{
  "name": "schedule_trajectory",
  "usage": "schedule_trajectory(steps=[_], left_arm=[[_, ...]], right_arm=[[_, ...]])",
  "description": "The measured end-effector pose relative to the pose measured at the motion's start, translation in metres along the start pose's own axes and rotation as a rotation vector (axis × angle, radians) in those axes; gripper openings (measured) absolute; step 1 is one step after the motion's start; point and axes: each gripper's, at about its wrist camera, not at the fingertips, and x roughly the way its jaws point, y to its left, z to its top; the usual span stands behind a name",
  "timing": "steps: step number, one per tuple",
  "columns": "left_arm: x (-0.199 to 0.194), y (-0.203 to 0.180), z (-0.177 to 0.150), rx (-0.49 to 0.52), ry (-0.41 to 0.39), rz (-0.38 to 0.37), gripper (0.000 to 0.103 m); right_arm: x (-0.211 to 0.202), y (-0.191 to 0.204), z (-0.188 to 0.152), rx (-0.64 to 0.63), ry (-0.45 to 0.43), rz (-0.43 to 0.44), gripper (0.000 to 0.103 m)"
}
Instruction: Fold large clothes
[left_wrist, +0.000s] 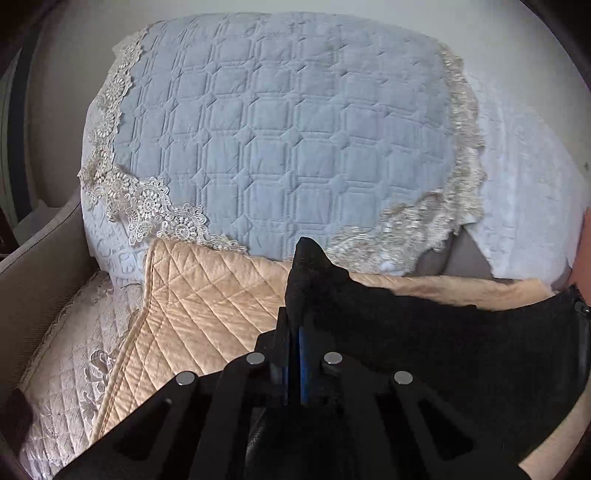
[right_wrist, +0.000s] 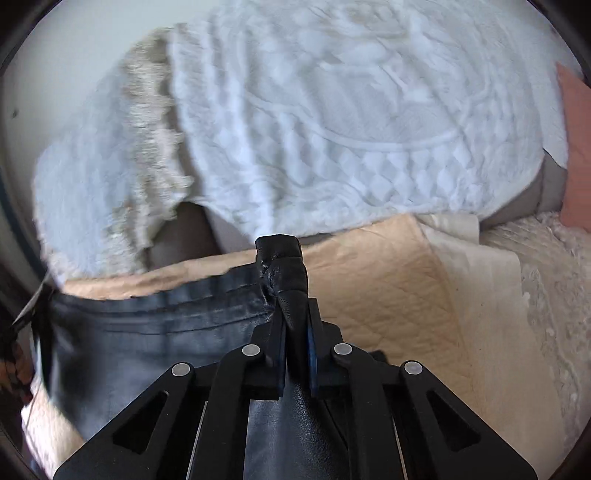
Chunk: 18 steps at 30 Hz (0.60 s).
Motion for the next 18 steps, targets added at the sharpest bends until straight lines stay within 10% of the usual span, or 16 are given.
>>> schedule_trajectory(steps=[6, 18], left_arm=[[0.107, 0.012, -0.053, -0.010, 0.253, 0.148, 0.005], [0.120, 0.002, -0.064, 0.038, 0.276, 0.219, 0.009]], right_arm=[[0.094, -0.015, -0.038, -0.005, 0.207, -0.115, 0.016], [0.101, -0.024, -0.045, 0.043, 0.225, -0.091, 0.030]])
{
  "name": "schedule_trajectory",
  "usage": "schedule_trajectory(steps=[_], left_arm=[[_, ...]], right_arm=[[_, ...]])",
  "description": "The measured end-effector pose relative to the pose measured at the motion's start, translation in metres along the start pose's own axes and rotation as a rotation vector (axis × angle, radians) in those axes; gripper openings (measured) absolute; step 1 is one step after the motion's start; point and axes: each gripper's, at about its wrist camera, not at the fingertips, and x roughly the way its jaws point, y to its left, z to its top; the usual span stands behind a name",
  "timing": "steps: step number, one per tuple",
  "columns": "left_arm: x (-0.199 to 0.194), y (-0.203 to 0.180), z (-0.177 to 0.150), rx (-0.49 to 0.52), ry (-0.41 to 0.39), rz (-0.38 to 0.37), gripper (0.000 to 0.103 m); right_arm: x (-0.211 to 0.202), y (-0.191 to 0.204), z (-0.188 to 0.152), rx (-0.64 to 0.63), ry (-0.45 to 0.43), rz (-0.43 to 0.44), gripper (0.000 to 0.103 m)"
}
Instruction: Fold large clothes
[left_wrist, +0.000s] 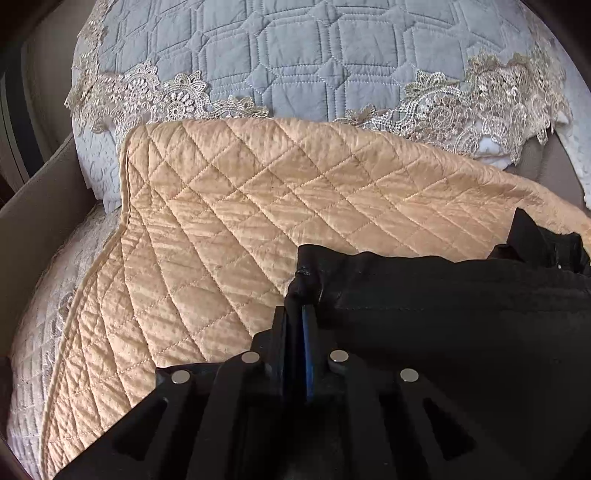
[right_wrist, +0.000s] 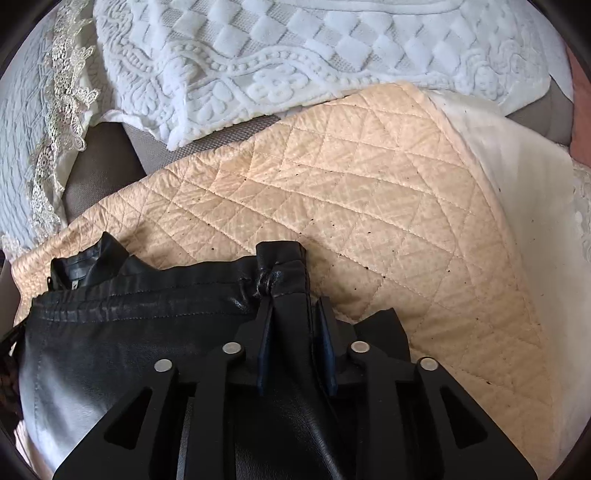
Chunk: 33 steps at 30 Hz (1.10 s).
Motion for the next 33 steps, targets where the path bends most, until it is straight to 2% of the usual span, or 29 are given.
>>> schedule_trajectory(steps=[1, 2, 3, 5, 8, 10, 12, 14, 16, 17, 18, 20, 22, 25, 27, 30, 32, 33], left_arm=[[-0.004, 0.001, 0.004, 0.006, 0.011, -0.004, 0.011], [-0.012, -0.004, 0.007, 0.004, 0.021, -0.013, 0.015], [-0.022, 0.000, 0.012, -0.011, 0.024, -0.029, 0.015], [-0.053, 0.015, 0.012, -0.071, -0.027, -0.074, 0.016], [-0.099, 0.025, 0.000, -0.100, -0.102, -0.114, 0.019], [-0.121, 0.019, -0.013, -0.084, -0.133, -0.172, 0.024], [-0.130, 0.004, -0.029, -0.033, -0.135, -0.215, 0.026], [-0.112, -0.008, -0.040, 0.025, -0.105, -0.192, 0.026], [-0.083, -0.006, -0.052, 0.006, -0.007, -0.164, 0.025], [-0.075, -0.001, -0.057, -0.020, 0.016, -0.177, 0.023], [-0.072, 0.004, -0.058, -0.044, 0.023, -0.201, 0.022], [-0.079, 0.007, -0.051, -0.055, 0.011, -0.198, 0.022], [-0.095, 0.003, -0.046, -0.030, 0.012, -0.190, 0.022], [-0.134, -0.008, -0.054, 0.001, -0.049, -0.256, 0.024], [-0.153, -0.024, -0.066, 0.018, -0.060, -0.309, 0.029], [-0.163, -0.059, -0.084, 0.061, -0.036, -0.390, 0.031], [-0.152, -0.085, -0.099, 0.114, 0.010, -0.382, 0.032], [-0.148, -0.095, -0.104, 0.124, 0.027, -0.362, 0.033]], right_arm=[[-0.009, 0.001, 0.002, 0.003, 0.001, -0.031, 0.039], [-0.023, 0.003, 0.002, 0.011, -0.021, -0.051, 0.041], [-0.044, 0.004, 0.000, 0.018, -0.063, -0.022, 0.042], [-0.076, 0.006, -0.009, 0.013, -0.113, 0.016, 0.047], [-0.110, 0.017, -0.039, -0.032, -0.152, 0.054, 0.049], [-0.111, 0.024, -0.059, -0.063, -0.137, 0.068, 0.049], [-0.098, 0.026, -0.076, -0.098, -0.109, 0.031, 0.049], [-0.073, 0.012, -0.088, -0.094, -0.061, -0.025, 0.045], [-0.067, -0.005, -0.086, -0.026, -0.042, 0.011, 0.039], [-0.070, -0.006, -0.082, -0.017, -0.049, 0.005, 0.039], [-0.074, -0.003, -0.080, -0.034, -0.050, -0.011, 0.039], [-0.085, 0.010, -0.079, -0.087, -0.041, -0.061, 0.040], [-0.100, 0.022, -0.082, -0.106, -0.066, -0.027, 0.040], [-0.125, 0.058, -0.098, -0.156, -0.089, 0.043, 0.041], [-0.132, 0.087, -0.114, -0.185, -0.086, 0.119, 0.041], [-0.118, 0.133, -0.138, -0.259, -0.028, 0.209, 0.041], [-0.095, 0.147, -0.149, -0.276, 0.028, 0.214, 0.041], [-0.081, 0.150, -0.152, -0.288, 0.057, 0.187, 0.041]])
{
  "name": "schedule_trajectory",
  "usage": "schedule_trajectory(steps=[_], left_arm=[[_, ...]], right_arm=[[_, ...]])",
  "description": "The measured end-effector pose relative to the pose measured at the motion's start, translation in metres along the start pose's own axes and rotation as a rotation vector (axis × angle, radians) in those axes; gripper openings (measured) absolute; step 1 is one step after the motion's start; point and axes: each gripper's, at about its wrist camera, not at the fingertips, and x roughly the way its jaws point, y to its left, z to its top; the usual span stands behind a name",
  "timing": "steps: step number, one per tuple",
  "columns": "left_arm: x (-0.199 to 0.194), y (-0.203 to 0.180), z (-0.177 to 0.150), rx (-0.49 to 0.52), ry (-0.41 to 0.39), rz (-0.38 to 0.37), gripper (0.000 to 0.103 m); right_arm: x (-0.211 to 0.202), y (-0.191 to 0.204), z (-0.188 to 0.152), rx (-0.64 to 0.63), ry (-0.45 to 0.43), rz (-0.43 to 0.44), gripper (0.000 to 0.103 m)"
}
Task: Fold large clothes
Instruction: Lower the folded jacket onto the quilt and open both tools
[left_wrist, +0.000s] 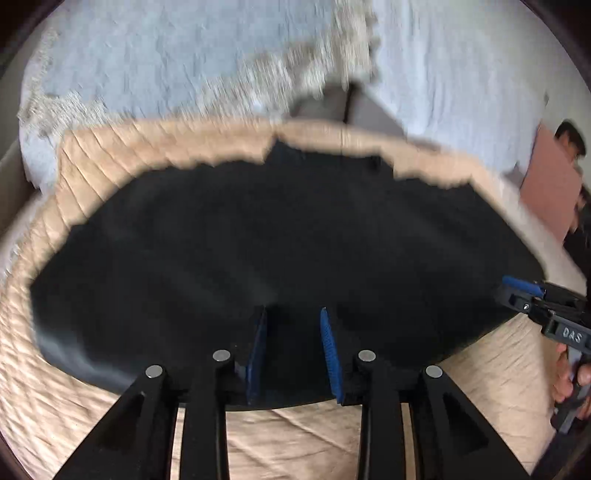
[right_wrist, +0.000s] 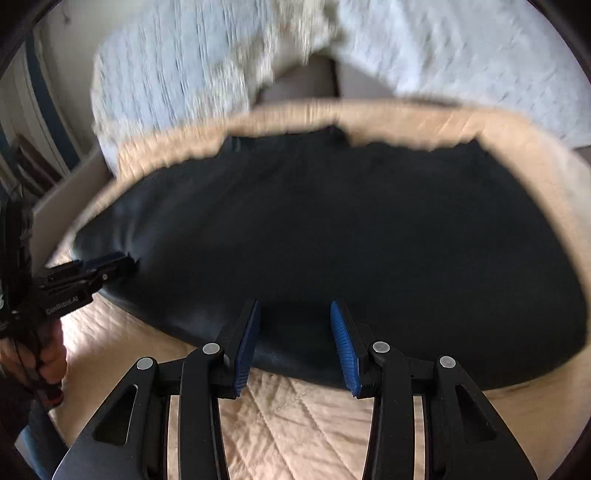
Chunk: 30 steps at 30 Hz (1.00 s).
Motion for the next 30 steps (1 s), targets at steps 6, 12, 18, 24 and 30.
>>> schedule_trajectory(steps=[6, 12, 18, 24, 30], left_arm=[[-0.021, 0.012, 0.013, -0.005, -0.019, 0.025, 0.033], [-0.049, 0.098, 0.011, -0.114, -0.086, 0.228, 0.033], [-0.029, 0.129, -0.016, -0.178, -0.030, 0.276, 0.033], [-0.029, 0.120, -0.018, -0.138, -0.026, 0.329, 0.033], [-0.045, 0.111, -0.010, -0.141, -0.008, 0.331, 0.033]], right_arm=[[-0.030, -0.011, 0.005, -0.004, -0.041, -0.020, 0.041], [-0.057, -0.092, -0.002, 0.154, -0.086, -0.212, 0.041], [-0.038, -0.124, -0.020, 0.184, -0.058, -0.311, 0.040], [-0.036, -0.121, -0.018, 0.165, -0.048, -0.344, 0.041], [-0.065, -0.111, -0.020, 0.183, -0.044, -0.345, 0.041]])
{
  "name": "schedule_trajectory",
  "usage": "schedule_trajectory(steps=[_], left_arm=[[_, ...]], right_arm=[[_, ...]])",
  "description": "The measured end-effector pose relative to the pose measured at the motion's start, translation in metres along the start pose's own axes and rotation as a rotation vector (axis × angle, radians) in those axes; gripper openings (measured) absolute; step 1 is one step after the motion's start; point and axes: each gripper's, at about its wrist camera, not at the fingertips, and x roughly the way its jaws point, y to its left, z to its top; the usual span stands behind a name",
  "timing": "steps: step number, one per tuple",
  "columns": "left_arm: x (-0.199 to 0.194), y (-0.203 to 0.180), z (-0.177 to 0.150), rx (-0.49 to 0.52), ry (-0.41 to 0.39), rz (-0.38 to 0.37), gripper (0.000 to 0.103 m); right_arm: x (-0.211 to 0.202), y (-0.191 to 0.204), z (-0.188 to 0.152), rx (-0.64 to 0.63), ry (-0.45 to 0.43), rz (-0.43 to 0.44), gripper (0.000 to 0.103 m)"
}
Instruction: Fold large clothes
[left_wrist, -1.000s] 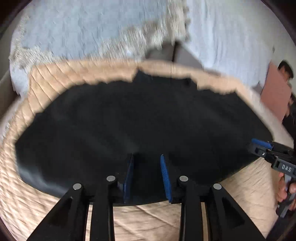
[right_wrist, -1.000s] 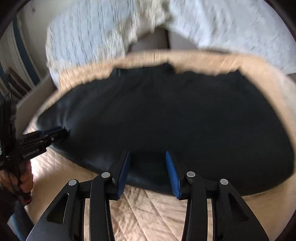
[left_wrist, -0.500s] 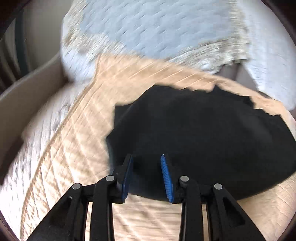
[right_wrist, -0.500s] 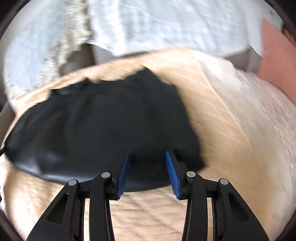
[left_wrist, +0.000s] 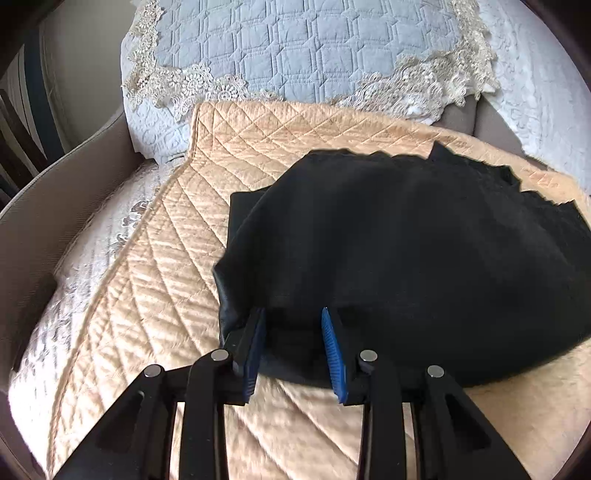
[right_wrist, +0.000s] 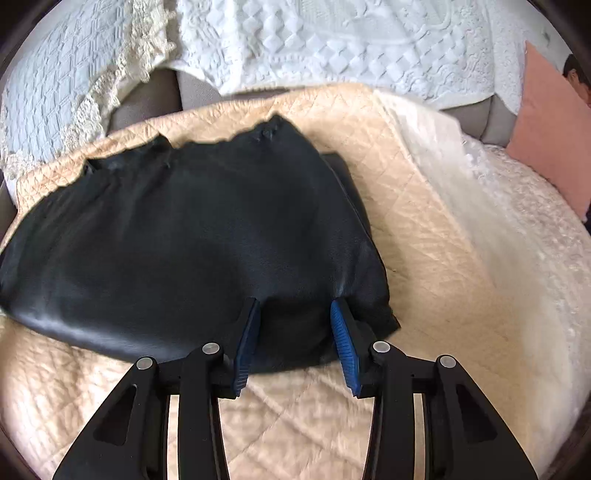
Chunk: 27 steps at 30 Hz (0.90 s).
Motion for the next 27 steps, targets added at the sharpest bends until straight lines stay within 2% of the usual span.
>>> schedule_trajectory(steps=[4, 8, 12, 19, 27], left_arm=[[-0.039, -0.002, -0.009, -0.011, -0.013, -0.042, 0.034], [-0.075, -0.005, -0.031, -0.009, -0.029, -0.096, 0.041], [-0.095, -0.008, -0.051, 0.003, -0.016, -0.124, 0.043], [-0.097, -0.008, -0.065, -0.010, 0.018, -0.119, 0.045], [-0.095, -0.011, -0.065, -0.012, 0.016, -0.113, 0.046]], right_arm=[[-0.034, 0.011, -0.012, 0.032, -0.022, 0.077, 0.052], [-0.059, 0.026, -0.034, 0.040, -0.032, 0.141, 0.056], [-0.069, 0.042, -0.056, 0.041, -0.016, 0.198, 0.057], [-0.064, 0.051, -0.069, 0.067, 0.013, 0.255, 0.060], [-0.062, 0.049, -0.070, 0.075, 0.022, 0.256, 0.061]])
